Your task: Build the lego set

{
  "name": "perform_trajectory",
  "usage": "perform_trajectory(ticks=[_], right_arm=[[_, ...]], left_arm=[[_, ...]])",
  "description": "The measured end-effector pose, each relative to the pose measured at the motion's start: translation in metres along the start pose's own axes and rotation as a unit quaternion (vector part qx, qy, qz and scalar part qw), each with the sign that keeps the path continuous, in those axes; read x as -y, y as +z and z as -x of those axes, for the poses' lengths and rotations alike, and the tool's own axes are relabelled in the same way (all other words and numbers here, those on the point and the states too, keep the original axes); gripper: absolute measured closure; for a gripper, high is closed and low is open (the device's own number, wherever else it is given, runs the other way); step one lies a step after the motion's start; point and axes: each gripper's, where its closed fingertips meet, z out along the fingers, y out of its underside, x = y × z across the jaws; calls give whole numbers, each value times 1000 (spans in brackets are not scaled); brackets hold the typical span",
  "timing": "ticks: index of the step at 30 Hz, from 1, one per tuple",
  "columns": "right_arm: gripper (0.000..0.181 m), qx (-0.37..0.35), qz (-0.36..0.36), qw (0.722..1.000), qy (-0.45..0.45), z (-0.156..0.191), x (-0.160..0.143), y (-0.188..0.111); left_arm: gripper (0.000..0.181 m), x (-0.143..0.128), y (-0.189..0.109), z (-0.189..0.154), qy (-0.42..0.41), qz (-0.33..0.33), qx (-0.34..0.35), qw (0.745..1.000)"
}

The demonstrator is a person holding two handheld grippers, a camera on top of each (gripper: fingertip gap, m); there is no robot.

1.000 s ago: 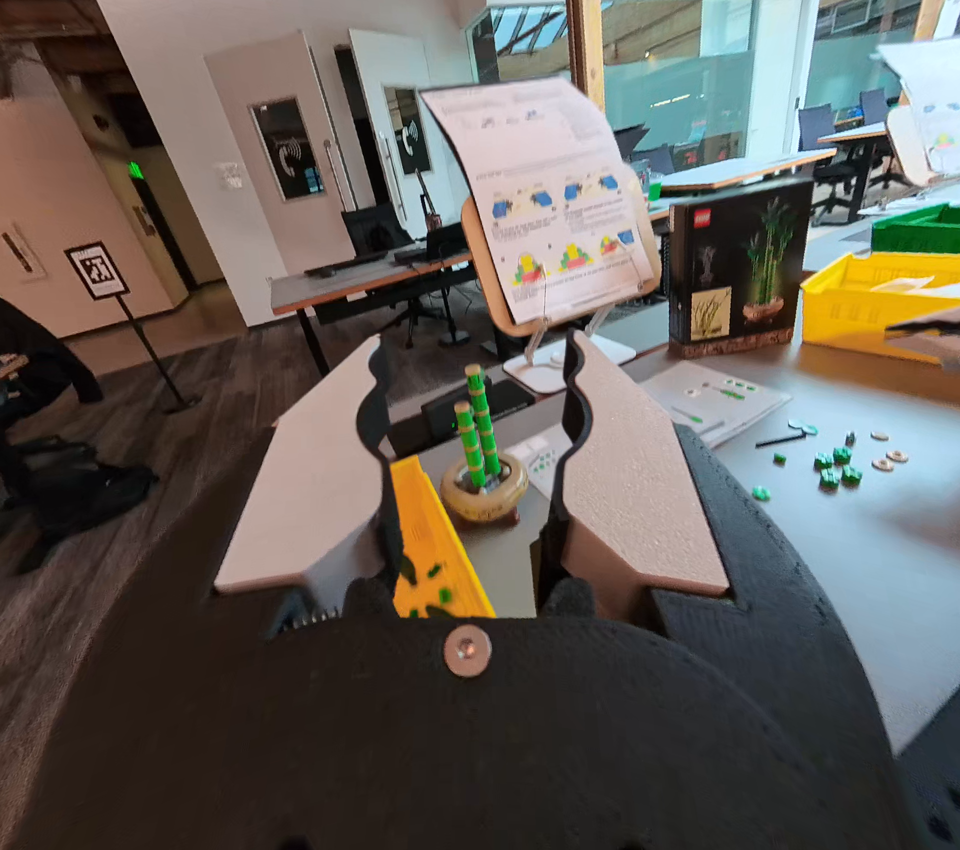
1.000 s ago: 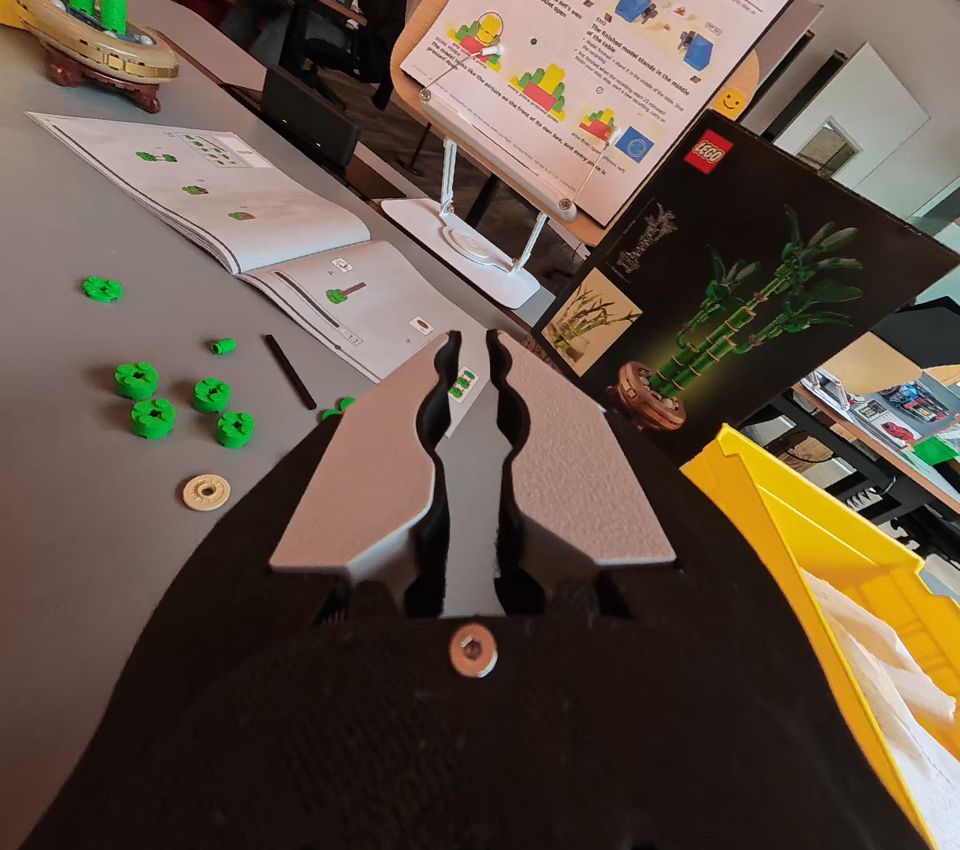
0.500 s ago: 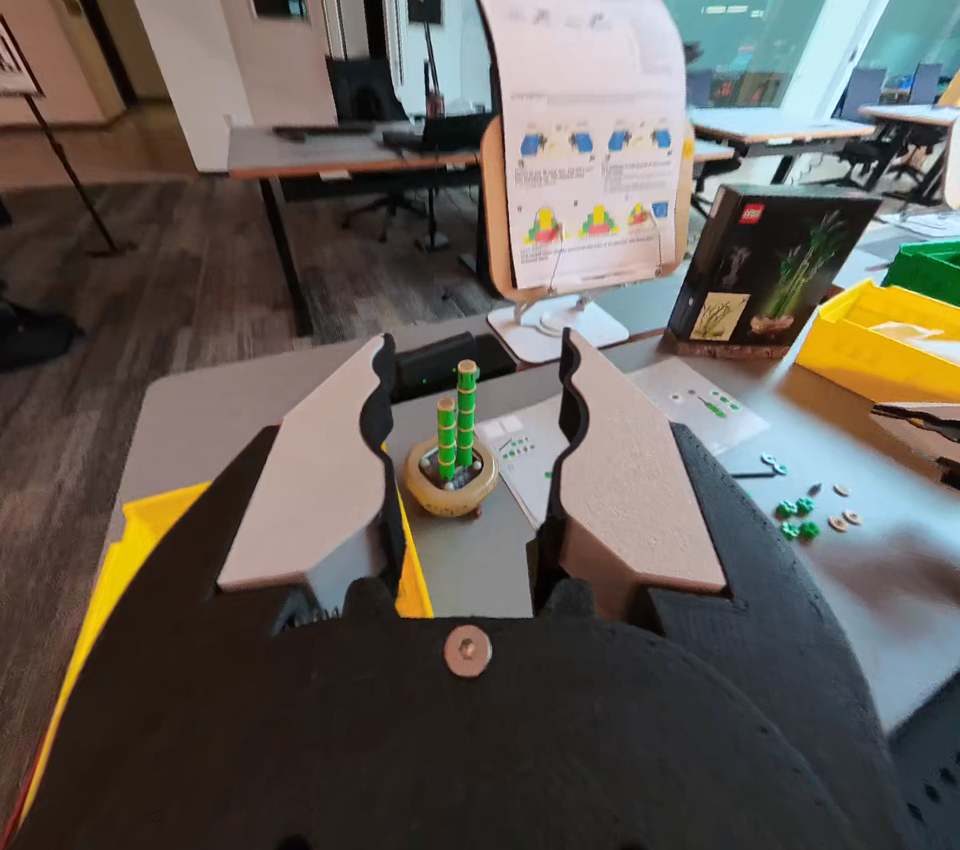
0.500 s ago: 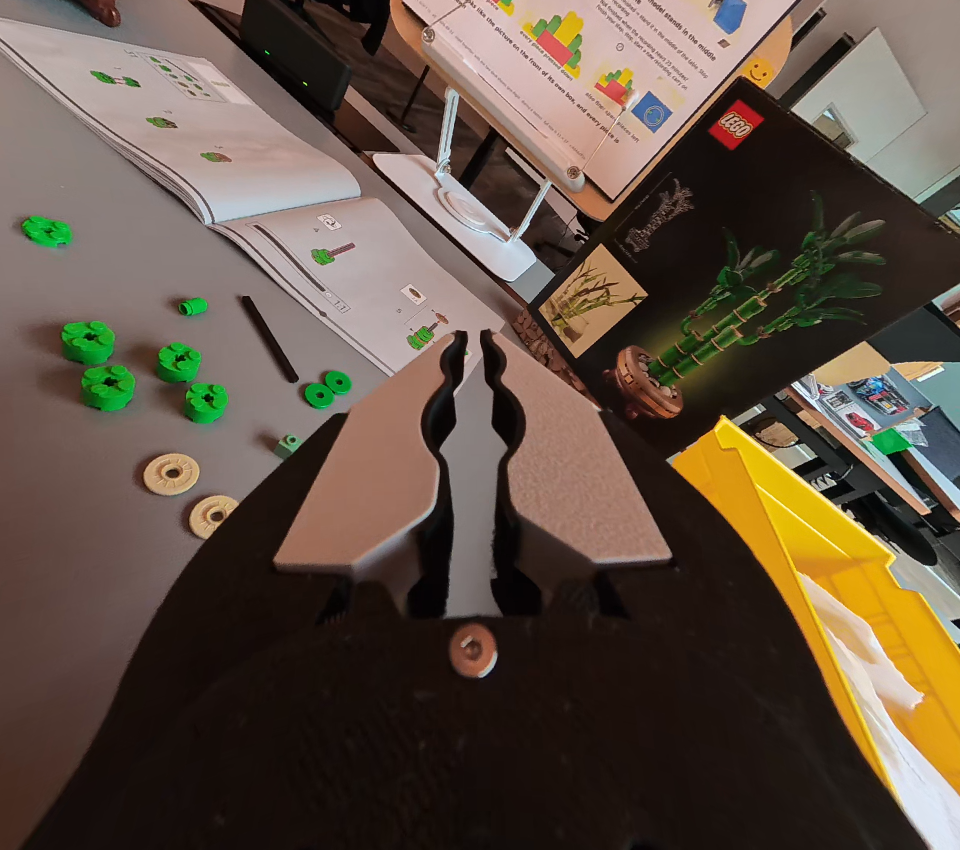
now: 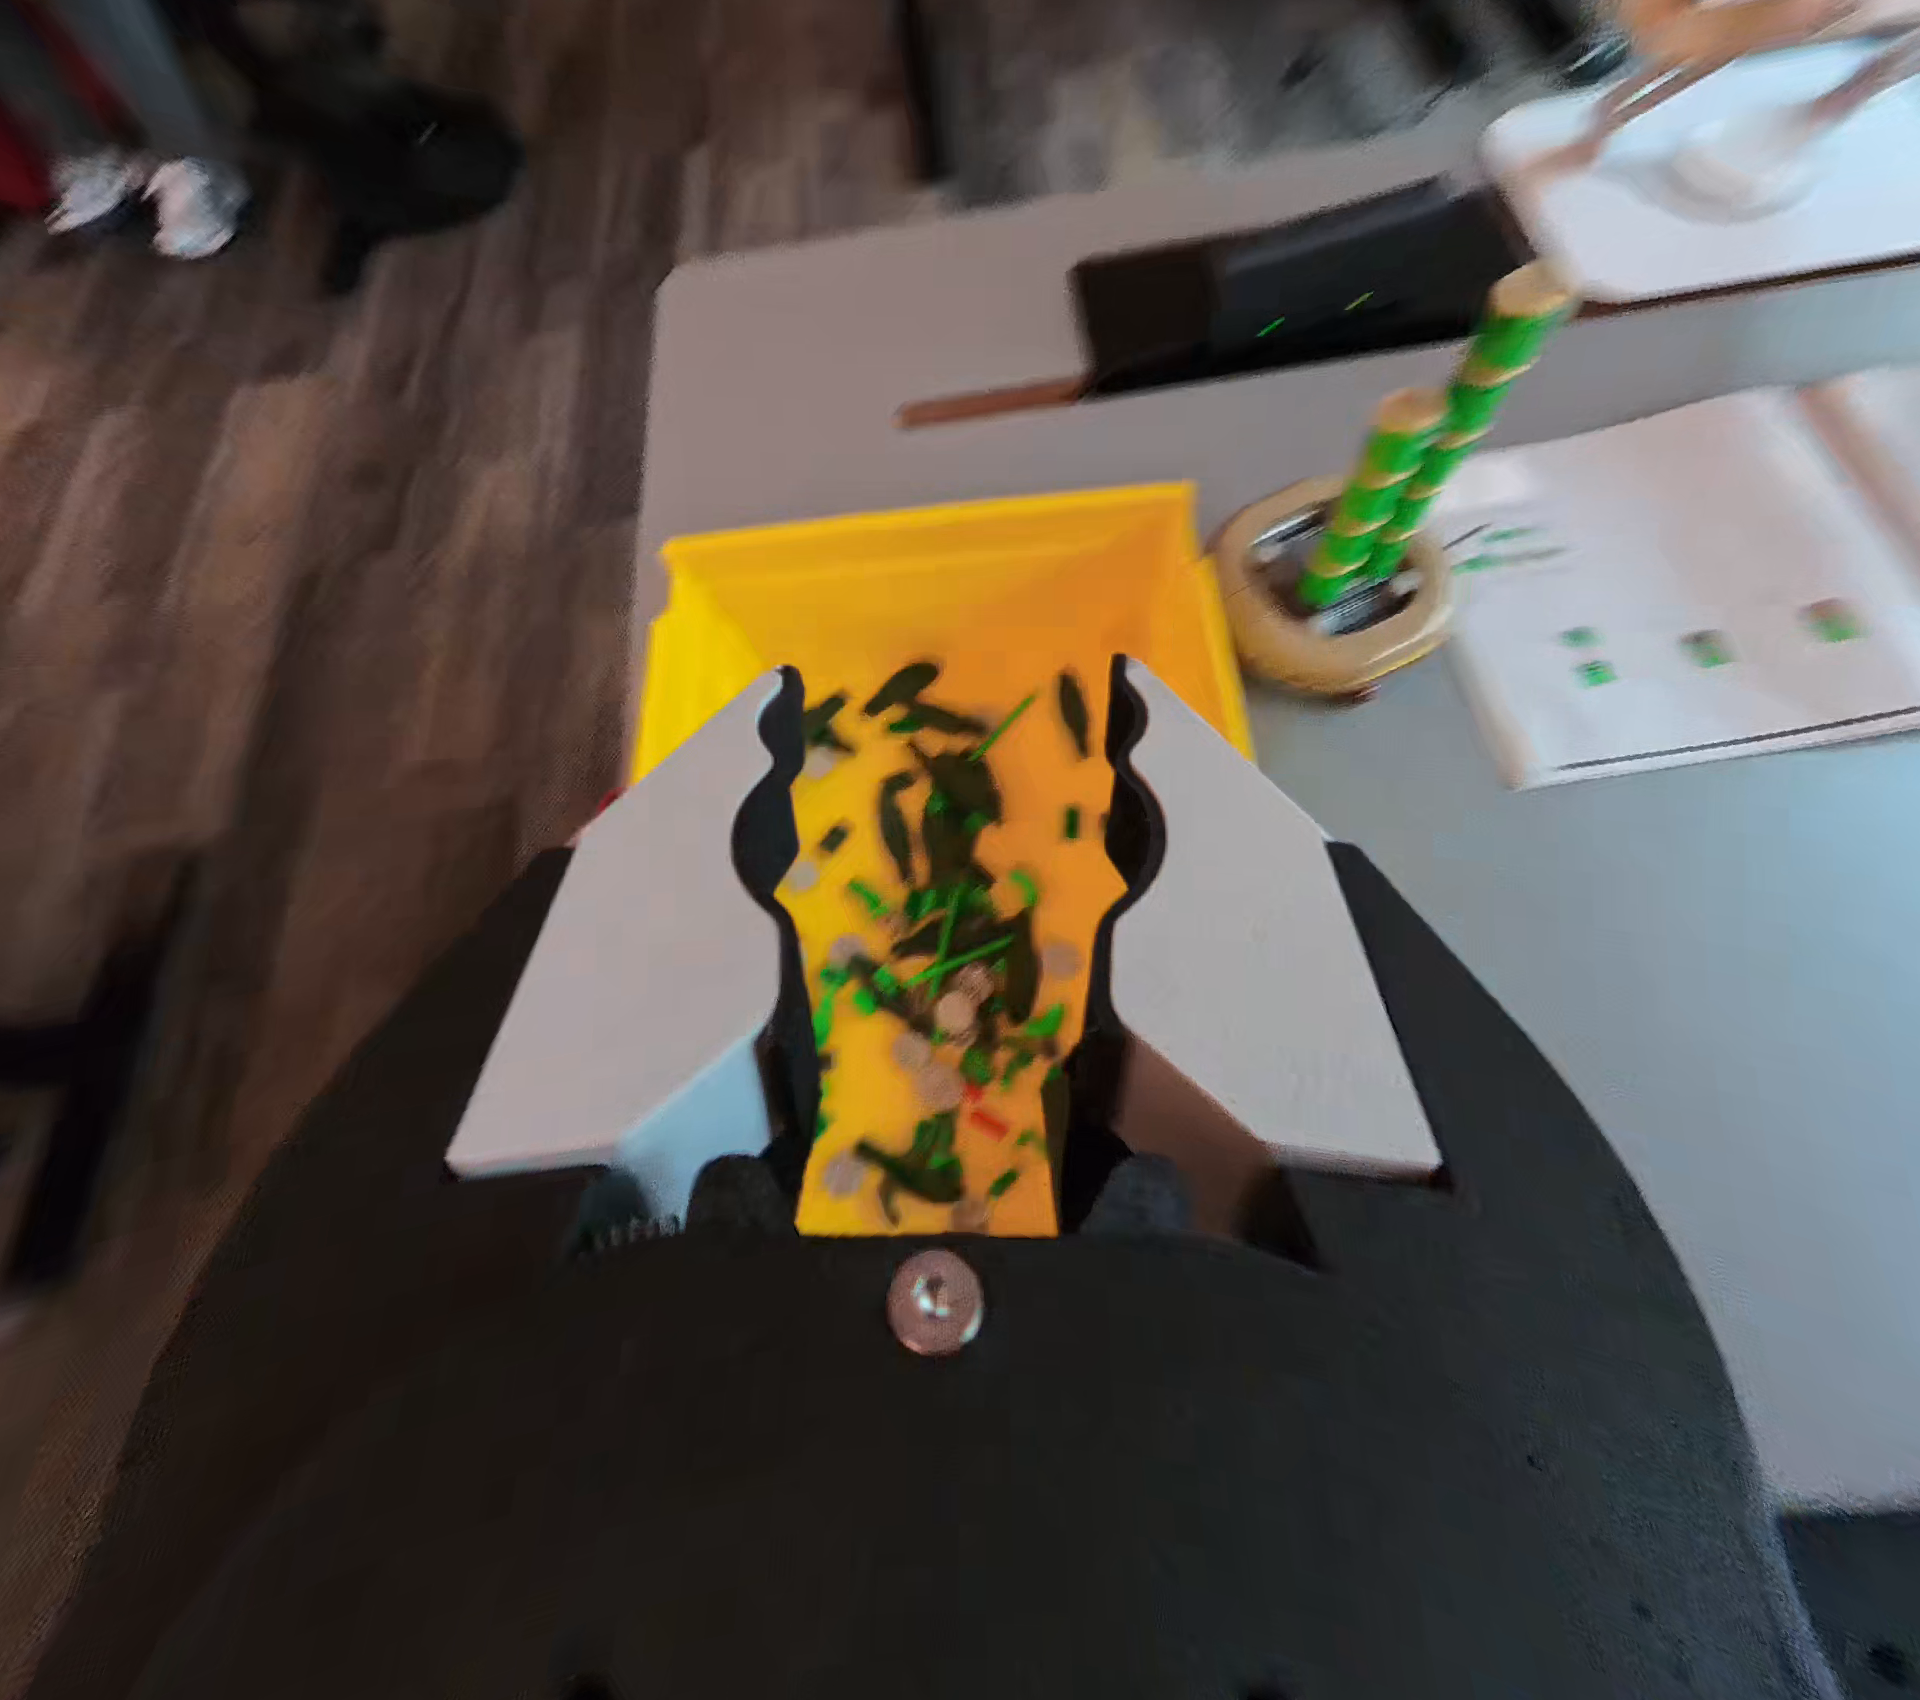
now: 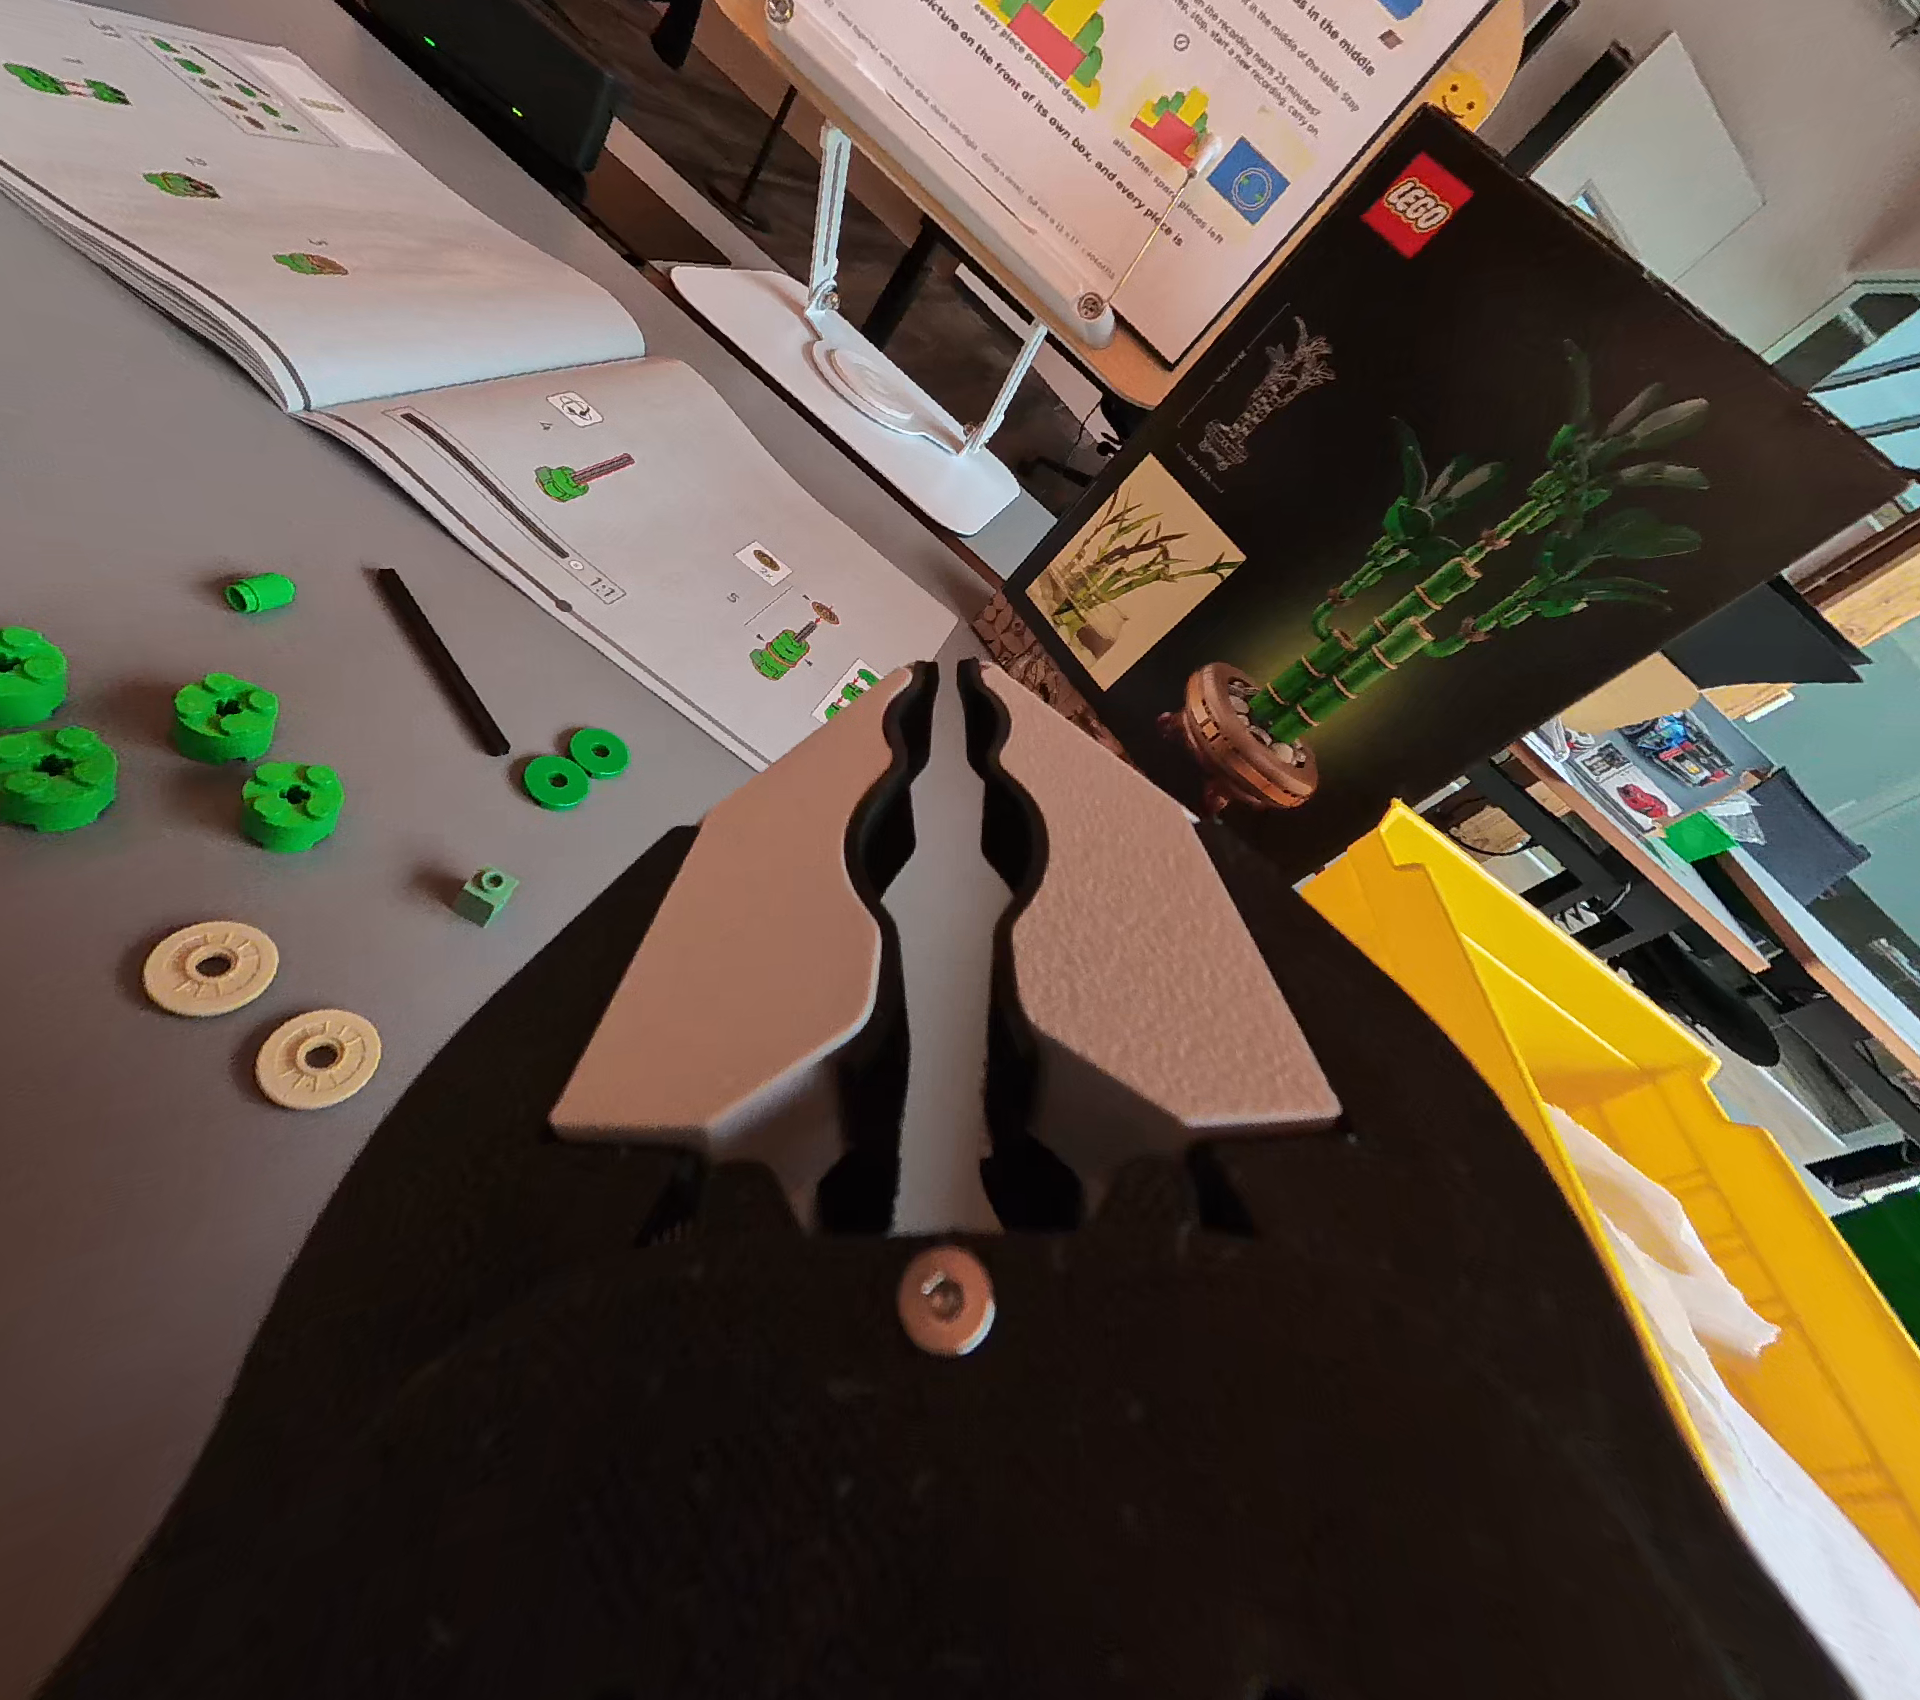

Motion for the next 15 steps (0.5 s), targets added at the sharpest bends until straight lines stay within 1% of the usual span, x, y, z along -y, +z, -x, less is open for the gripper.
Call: perform_trajectory(ticks=[1,2,3,4,6,8,10,12,13,14,15], right_arm=[[177,0,-1,1000,-3,1,0,0],[178,0,-1,1000,-5,1,1,1],[178,0,-1,1000,-8,2,1,1],[178,-1,0,1000,-11,2,0,1],[178,-1,5,1000,-14,3,-2,2],[178,-2,6,1000,-17,2,-2,3],[178,-7,7,1000,-19,1,-1,3],[178,-18,9,1000,-19,-3,-1,2],[178,-23,12,999,-20,-5,-3,2],[178,-30,16,999,-21,-8,-4,2],[178,-34,20,999,-21,-10,-6,2]], left_arm=[[127,-11,3,9,3,26,18,999],[135,-21,6,15,10,51,27,998],[141,-29,8,18,16,71,28,997],[142,-37,11,21,20,87,27,996],[143,-46,14,28,24,106,34,993],[147,-49,16,34,23,111,40,993],[152,-47,18,35,23,103,31,994],[157,-43,18,24,36,79,-12,996],[160,-38,15,22,24,65,-20,997],[163,-26,11,23,6,39,-20,999],[165,-11,7,21,-8,-1,-30,1000]])
